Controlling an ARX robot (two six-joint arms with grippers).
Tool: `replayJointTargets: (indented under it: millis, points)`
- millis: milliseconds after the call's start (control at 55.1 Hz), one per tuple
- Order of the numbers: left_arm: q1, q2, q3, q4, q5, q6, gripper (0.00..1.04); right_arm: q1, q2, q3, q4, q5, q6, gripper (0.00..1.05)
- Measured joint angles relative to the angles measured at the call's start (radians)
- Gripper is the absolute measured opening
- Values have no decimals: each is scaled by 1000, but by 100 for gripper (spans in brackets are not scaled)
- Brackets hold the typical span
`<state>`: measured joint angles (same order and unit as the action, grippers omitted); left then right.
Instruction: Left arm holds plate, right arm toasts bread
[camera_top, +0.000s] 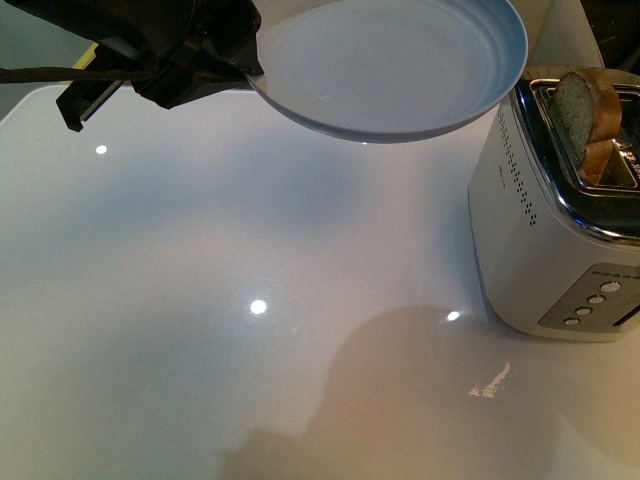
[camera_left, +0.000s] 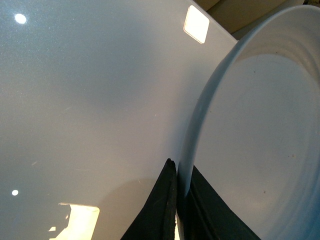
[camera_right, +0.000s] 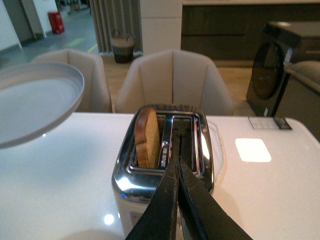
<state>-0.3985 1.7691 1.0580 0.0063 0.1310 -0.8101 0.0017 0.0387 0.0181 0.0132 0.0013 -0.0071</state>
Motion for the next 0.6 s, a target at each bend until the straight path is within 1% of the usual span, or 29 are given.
replayJointTargets:
  millis: [236,254,327,599]
  points:
    - [0,-2,0,0,0,0,3,0,-32,0,-11,0,0,2]
    - [0,-2,0,0,0,0,3,0,-32,0,-11,0,0,4]
    - [0,-2,0,0,0,0,3,0,-32,0,-11,0,0,21]
    - [0,-2,0,0,0,0,3,0,-32,0,-11,0,0,63]
